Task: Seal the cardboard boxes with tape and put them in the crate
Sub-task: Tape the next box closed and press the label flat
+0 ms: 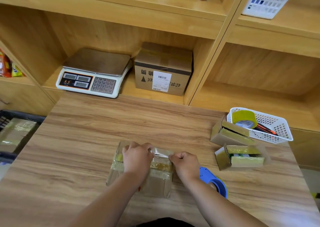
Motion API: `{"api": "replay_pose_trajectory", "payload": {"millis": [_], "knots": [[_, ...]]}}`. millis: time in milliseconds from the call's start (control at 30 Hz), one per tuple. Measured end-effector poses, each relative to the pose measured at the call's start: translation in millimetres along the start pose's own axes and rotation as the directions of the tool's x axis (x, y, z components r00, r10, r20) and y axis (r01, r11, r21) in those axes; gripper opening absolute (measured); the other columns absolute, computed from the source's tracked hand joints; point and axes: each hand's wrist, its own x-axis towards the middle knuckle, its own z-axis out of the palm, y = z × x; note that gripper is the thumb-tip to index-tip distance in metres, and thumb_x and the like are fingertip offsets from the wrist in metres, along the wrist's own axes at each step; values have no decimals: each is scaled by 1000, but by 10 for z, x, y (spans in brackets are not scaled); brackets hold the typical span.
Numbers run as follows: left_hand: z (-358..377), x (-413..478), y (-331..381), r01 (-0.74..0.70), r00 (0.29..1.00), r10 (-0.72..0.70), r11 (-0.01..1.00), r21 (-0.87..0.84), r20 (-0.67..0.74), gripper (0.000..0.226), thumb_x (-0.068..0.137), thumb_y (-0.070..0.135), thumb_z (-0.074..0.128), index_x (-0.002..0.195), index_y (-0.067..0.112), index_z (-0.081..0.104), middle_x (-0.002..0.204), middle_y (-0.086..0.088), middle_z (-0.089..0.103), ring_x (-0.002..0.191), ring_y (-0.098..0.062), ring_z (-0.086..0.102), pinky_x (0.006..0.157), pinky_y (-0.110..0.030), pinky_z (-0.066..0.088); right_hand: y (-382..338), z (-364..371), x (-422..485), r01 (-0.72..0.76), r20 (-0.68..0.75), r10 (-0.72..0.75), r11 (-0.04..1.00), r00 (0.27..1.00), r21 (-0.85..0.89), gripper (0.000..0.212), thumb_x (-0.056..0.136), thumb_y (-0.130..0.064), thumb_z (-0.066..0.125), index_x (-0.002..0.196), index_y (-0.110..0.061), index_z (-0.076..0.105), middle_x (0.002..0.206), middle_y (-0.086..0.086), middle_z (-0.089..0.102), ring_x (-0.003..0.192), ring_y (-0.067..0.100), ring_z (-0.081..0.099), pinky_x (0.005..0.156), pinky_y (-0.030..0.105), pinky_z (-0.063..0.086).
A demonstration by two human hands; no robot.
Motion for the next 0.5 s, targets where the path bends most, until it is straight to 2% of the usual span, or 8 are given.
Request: {"api": "replay_pose_trajectory", "payload": {"millis": [67,133,200,267,400,500], "knots": [[14,-3,-10,-4,1000,4,1000,10,-9,22,88,36,55,108,38,65,84,13,67,106,-9,48,87,-30,22,6,10,-12,5,-16,-5,1000,1000,4,39,79,-30,69,42,-33,57,47,-15,53,88,27,59,75,32,47],[26,-5,-16,2,1000,-2,1000,-7,-8,30,87,34,54,117,38,60,82,11,66,108,-12,49,87,-31,21,-1,22,-26,0,-35,0,1000,999,3,41,80,-28,68,41,-28,55,50,-13,55,90,28,60,74,33,49],[26,5,-10,16,1000,-16,1000,-10,13,49,88,34,53,136,33,45,85,9,65,110,-15,47,90,-33,24,-14,31,-36,-1,-46,1,1000,999,-4,40,80,-27,68,43,-23,54,53,-11,58,90,28,60,73,34,51],[25,14,-10,25,999,-25,1000,12,19,59,88,37,53,144,29,33,90,7,66,111,-15,48,93,-35,28,-30,36,-41,-9,-54,8,1000,999,-14,38,80,-29,68,45,-22,56,56,-11,61,90,25,61,72,33,51],[23,7,-8,44,998,-46,998,48,34,59,89,40,51,142,22,33,102,4,66,116,-17,48,97,-36,29,-59,41,-56,-39,-65,36,998,997,-41,29,80,-33,68,53,-23,63,60,-13,63,91,22,60,70,29,49],[13,6,16,45,998,-48,996,71,38,50,90,38,49,135,20,38,101,5,66,114,-17,49,95,-35,30,-84,39,-71,-51,-73,47,997,996,-53,29,80,-34,67,54,-24,62,64,-11,65,92,22,60,73,31,50]]}}
